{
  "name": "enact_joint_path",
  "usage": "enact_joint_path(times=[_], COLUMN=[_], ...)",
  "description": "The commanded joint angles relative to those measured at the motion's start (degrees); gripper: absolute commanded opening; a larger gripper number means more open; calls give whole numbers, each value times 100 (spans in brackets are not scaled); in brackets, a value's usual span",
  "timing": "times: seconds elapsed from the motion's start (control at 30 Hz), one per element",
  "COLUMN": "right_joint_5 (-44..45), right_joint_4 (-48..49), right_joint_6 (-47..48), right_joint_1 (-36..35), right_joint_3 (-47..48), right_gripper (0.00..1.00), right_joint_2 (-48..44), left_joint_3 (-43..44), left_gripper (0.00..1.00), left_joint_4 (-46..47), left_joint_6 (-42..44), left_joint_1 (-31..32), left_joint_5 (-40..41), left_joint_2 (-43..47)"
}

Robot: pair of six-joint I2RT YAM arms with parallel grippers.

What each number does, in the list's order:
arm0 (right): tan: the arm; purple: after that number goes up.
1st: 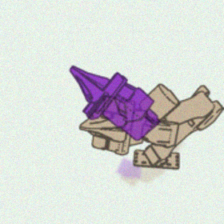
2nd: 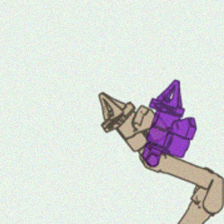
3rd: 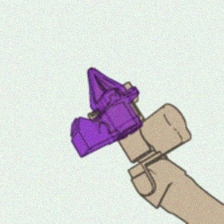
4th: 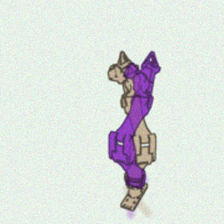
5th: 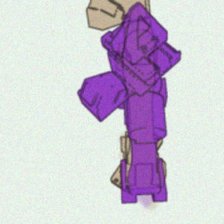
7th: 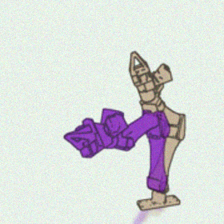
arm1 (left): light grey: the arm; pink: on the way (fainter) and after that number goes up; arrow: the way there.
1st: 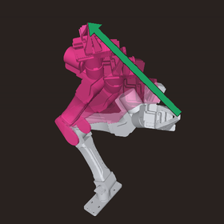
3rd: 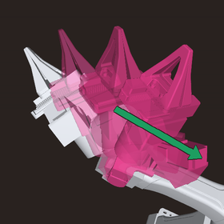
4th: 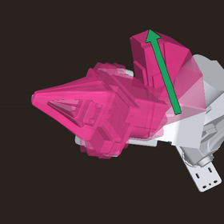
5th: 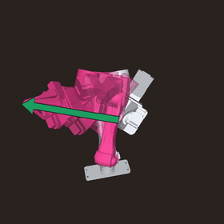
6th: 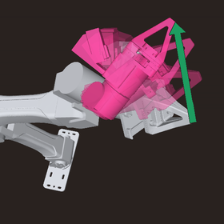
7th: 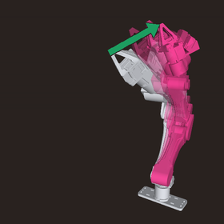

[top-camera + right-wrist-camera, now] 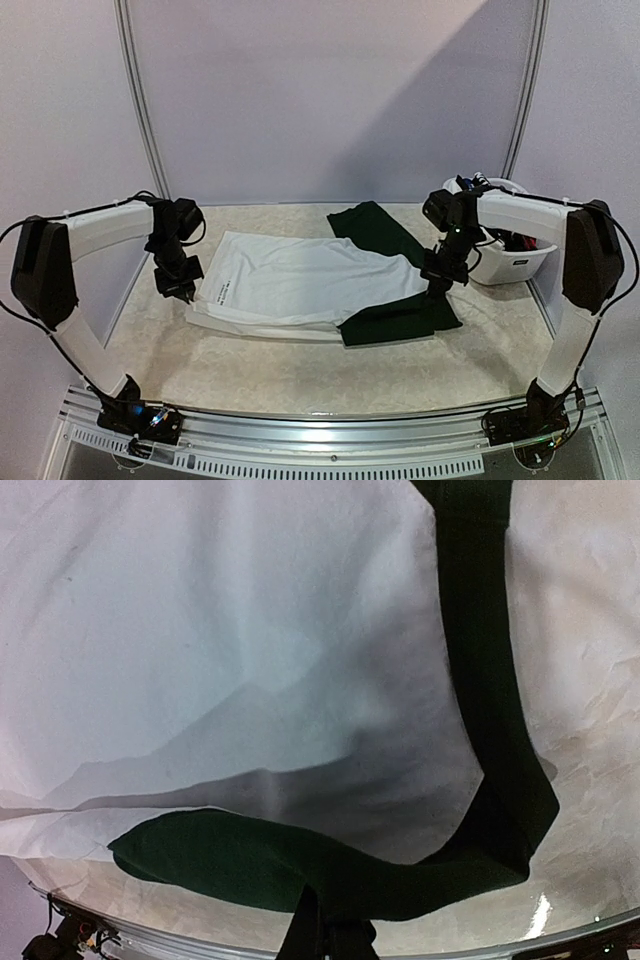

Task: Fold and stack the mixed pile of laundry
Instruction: Adjust the flattened T-shirt at the center of the board.

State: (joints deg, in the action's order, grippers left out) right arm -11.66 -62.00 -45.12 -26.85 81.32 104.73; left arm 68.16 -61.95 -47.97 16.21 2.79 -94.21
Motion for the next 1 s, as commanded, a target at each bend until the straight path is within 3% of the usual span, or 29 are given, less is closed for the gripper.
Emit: enact_joint_path(times=[0.0,0.27,0.4,0.57,0.73,0.97], right_joint_5=[125,0,-87,-71,-745,-1613], right_joint_4=[-177,-10,2,99,1159,3261], right_joint_6=[162,303,595,964,1025,487], right_joint_1=[196,346,466,505,505,497], right_joint_3=[449,779,1014,866,-820,-3005], right_gripper=[0,3,29,49,57,57], right_joint_2=[401,894,920,275,-884,-1976], left_joint_3=[417,706,767,737,633,466], left_gripper=[0,0,0,0,0,0], left_joint_4=[86,236,258,270,310,390], left_joint_6=[293,454,480,503,499,468], left_joint_1=[-164,-283,-309,-305,-308,-306], left_joint_5=[-24,-113,-163,-150,-156,-209], left_joint_2=[-401,-975,-1085,-1091,-1036,-978])
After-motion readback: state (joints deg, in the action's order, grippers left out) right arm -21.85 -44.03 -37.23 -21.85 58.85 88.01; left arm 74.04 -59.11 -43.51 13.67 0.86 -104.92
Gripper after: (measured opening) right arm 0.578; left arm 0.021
